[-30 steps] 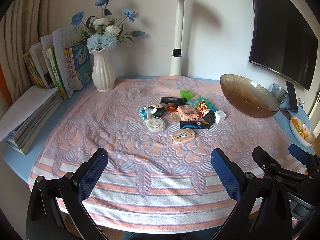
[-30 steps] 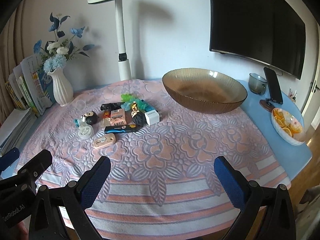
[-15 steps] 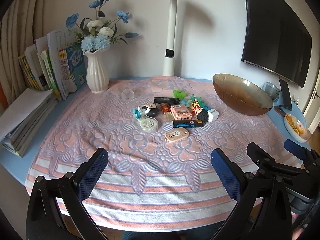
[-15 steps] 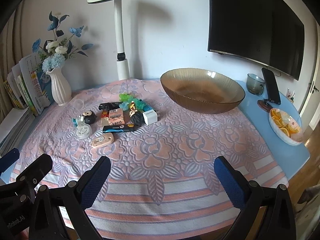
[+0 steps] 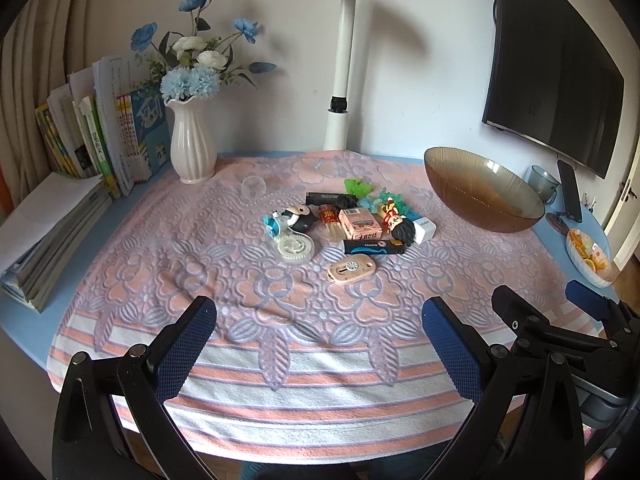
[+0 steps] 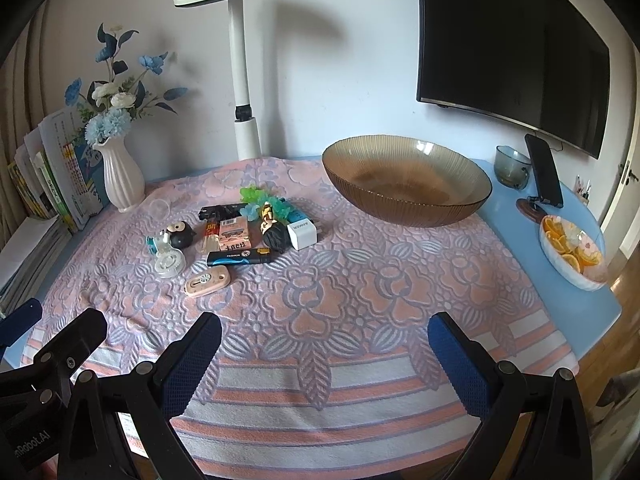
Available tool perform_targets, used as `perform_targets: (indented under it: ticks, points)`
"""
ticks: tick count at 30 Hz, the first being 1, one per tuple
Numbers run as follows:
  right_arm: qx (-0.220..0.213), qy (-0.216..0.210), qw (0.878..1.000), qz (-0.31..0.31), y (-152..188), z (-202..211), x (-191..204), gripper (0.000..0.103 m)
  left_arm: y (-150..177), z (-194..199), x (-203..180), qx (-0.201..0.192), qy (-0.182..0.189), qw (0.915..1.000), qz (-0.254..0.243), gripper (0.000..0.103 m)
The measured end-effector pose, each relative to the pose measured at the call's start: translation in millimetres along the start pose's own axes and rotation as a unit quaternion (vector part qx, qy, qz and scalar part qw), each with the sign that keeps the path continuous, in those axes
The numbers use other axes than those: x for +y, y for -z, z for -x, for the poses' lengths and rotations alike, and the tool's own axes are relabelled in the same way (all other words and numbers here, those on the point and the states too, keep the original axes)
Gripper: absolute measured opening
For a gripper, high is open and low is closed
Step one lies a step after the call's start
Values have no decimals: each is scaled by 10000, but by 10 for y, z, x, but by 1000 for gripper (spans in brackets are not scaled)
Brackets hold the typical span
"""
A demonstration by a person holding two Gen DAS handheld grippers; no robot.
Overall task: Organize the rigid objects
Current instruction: 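Move both tools toward the pile of small items on the tablecloth, then grasp the clear tape dispenser with the left tool while the right tool grasps the white Anker charger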
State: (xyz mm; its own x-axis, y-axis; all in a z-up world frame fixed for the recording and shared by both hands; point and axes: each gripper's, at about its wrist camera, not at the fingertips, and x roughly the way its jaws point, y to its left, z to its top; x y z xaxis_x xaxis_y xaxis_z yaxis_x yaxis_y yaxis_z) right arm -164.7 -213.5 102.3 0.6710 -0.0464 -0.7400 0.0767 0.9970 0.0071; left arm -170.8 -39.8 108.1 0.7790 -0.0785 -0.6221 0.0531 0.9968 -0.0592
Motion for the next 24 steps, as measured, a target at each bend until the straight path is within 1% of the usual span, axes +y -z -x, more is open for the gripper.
perform_targets:
  ticks: [4,11,16,18,21,24]
  points:
    - [-28,119,9999,70,-9,-14,18,103,9,-31,3,38,33,10000,13,102]
    - [67,12,10000,4,-7,-63,-5,103,5,-52,9,71,70,9999,41,102]
    - [86,-47,9999,23,1,-73,5,103,8,-94,49,151,183,9997,37,102]
    - [89,-173,9998,52,3,-87,19,103,4,-131,108,183,95,9998,14,102]
    - [89,-265,9995,134,10,-126,63,103,-10,-217,259,231,-95,9996,108,102]
    - [163,-295,9991,242,8,-230,107,103,-21,-345,419,345,-90,9992,174,102]
